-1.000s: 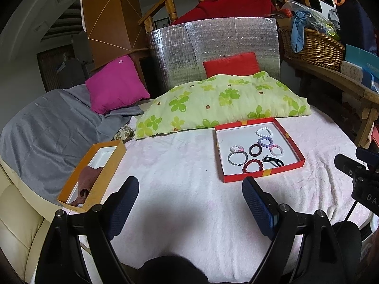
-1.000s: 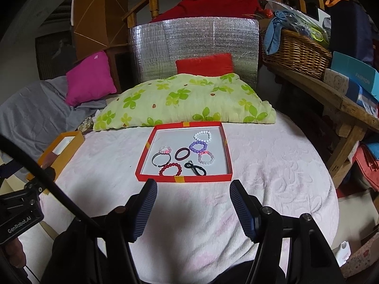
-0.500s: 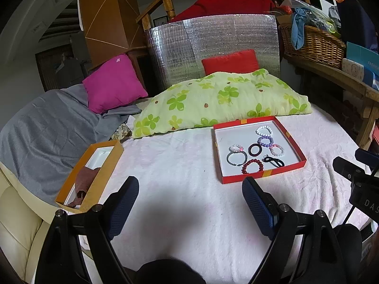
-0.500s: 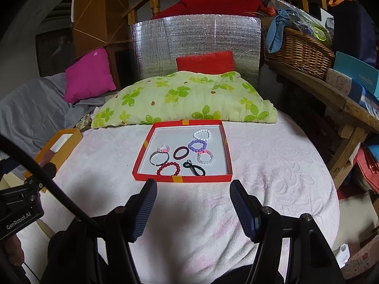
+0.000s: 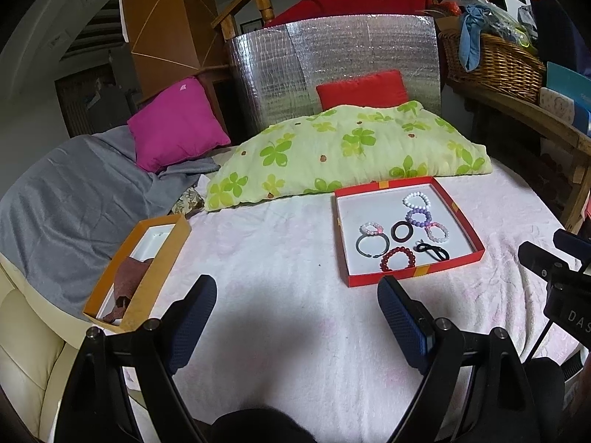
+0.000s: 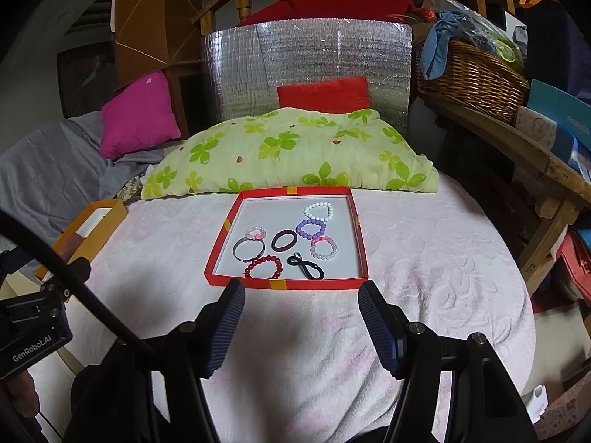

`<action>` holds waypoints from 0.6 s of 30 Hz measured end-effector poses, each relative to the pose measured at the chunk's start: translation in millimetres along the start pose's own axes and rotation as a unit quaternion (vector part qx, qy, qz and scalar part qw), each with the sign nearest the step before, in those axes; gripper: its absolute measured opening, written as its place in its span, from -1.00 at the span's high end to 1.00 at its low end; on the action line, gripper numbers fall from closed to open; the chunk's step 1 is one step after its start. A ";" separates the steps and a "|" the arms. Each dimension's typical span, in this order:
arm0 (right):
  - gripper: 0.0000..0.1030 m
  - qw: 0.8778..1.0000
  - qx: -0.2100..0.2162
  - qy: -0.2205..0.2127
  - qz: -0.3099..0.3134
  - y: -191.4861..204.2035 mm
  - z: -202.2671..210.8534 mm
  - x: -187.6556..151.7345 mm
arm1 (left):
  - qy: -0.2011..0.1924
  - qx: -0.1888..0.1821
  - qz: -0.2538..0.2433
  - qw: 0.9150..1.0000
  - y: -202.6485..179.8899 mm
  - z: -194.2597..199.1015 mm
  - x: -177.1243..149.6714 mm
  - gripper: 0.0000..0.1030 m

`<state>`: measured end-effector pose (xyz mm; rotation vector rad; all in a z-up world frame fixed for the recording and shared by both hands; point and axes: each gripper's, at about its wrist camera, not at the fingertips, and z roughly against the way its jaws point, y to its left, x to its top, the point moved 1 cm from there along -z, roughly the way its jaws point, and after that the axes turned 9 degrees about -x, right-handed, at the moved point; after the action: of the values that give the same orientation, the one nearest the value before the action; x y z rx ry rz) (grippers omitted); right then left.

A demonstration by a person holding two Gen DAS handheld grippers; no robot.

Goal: Organize jewelry

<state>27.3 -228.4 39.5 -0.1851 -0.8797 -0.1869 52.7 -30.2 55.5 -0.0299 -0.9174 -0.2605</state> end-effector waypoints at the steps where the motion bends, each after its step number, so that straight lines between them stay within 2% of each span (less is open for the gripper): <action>1: -0.32 1.000 0.001 0.000 0.000 0.1 -1.0 0.6 | 0.001 0.001 0.000 1.000 -0.5 -1.4 0.1 -0.73; 18: -0.32 1.000 -0.002 0.003 -0.001 -3.5 -6.4 1.3 | 0.002 -0.001 -0.003 1.000 -5.4 -6.9 2.3 -0.73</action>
<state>32.1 -233.4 36.9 -0.1877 -0.8732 -0.1907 58.1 -36.9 52.7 -0.0282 -0.9131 -0.2666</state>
